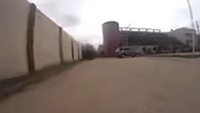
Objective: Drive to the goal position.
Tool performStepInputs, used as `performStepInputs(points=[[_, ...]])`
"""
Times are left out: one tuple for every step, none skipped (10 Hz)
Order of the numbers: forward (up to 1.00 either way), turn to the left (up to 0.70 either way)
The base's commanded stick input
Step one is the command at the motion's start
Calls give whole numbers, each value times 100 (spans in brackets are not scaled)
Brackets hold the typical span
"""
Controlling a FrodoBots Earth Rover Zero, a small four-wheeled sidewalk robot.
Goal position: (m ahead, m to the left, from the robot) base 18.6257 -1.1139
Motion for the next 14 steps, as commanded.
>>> performStepInputs(points=[[100,0],[100,0],[100,0],[100,0],[100,0],[100,0],[100,0],[100,0],[100,0],[100,0],[100,0],[100,0],[100,0],[100,0]])
